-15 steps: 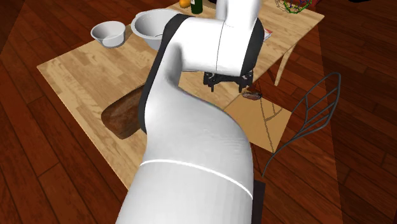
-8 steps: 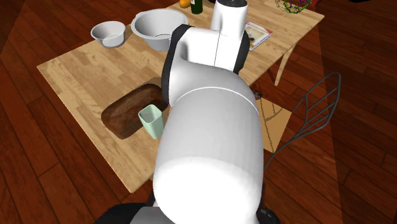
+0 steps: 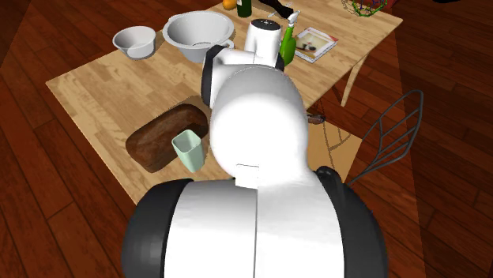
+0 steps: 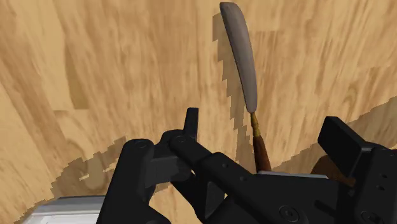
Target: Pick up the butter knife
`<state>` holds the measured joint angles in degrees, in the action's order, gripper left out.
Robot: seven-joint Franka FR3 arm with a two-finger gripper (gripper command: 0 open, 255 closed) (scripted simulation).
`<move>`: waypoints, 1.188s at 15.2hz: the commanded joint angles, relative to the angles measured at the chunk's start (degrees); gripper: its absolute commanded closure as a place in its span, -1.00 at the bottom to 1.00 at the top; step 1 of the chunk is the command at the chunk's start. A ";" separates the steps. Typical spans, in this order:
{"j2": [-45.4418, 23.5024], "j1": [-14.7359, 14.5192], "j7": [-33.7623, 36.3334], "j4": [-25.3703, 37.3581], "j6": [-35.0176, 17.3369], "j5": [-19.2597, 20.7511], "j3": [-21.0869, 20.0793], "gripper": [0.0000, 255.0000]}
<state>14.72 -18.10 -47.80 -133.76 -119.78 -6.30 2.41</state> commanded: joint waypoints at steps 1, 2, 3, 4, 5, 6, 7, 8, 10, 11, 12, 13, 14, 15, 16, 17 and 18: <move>-3.20 -1.70 -5.42 0.67 -1.25 -1.17 -0.19 -1.00; -4.64 -2.48 -7.93 0.88 -1.82 -1.71 -0.37 -1.00; -5.26 -2.76 -9.03 0.97 -2.06 -1.95 -0.51 -1.00; -5.61 -2.77 -9.16 0.53 -2.85 -2.04 -0.53 -1.00; -5.98 -2.78 -9.29 0.10 -3.63 -2.13 -0.53 -1.00; -6.37 -2.80 -9.42 -0.31 -4.42 -2.23 -0.54 -1.00; -6.76 -2.82 -9.55 -0.71 -5.22 -2.32 -0.54 -1.00; -7.17 -2.84 -9.69 -1.10 -6.01 -2.43 -0.54 -1.00; -8.03 -2.88 -9.98 -1.85 -7.59 -2.65 -0.55 -1.00; -8.29 -2.89 -10.06 -2.05 -8.05 -2.71 -0.55 -1.00; -8.28 -2.89 -10.06 -2.05 -8.05 -2.71 -0.55 -1.00; -8.45 -2.92 -10.04 -2.02 -8.19 -2.74 -0.58 1.00; -8.39 -2.91 -10.06 -2.05 -8.16 -2.73 -0.57 1.00; -8.41 -2.91 -10.05 -2.05 -8.17 -2.74 -0.57 1.00; -8.39 -2.91 -10.05 -2.06 -8.17 -2.73 -0.57 1.00; -8.39 -2.91 -10.05 -2.05 -8.15 -2.73 -0.57 1.00; -8.37 -2.91 -10.06 -2.06 -8.15 -2.73 -0.57 1.00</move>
<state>6.36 -21.01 -57.85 -135.80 -127.93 -9.04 1.84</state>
